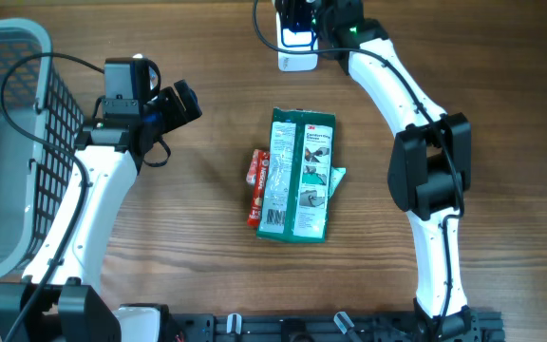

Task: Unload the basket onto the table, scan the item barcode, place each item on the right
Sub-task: 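Carry the jar to the white scanner and hold it there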

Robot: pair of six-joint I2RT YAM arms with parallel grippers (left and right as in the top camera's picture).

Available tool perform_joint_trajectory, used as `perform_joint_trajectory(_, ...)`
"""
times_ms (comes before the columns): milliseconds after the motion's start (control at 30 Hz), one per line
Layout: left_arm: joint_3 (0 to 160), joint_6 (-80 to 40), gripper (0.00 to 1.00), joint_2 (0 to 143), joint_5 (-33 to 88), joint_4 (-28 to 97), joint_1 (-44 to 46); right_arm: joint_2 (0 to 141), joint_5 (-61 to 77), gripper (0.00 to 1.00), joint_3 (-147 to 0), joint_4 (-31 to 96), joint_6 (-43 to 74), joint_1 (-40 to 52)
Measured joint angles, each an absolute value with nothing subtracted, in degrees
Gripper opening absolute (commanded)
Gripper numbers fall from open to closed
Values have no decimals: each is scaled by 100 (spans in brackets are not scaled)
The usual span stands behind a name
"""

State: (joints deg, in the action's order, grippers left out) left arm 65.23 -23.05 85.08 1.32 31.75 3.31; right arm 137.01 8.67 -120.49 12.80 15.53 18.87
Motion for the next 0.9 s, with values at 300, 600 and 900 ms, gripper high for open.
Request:
perform_joint_trajectory(300, 6523, -2305, 100, 8508, 132, 3173, 331, 13911, 462, 7, -12049, 757, 1933, 1909)
perform_joint_trajectory(600, 6523, -2305, 100, 8508, 132, 3175, 331, 14180, 248, 8, -12049, 633, 2049, 1909)
perform_joint_trajectory(900, 6523, -2305, 100, 8508, 132, 3173, 331, 14180, 246, 8, -12049, 681, 2062, 1909)
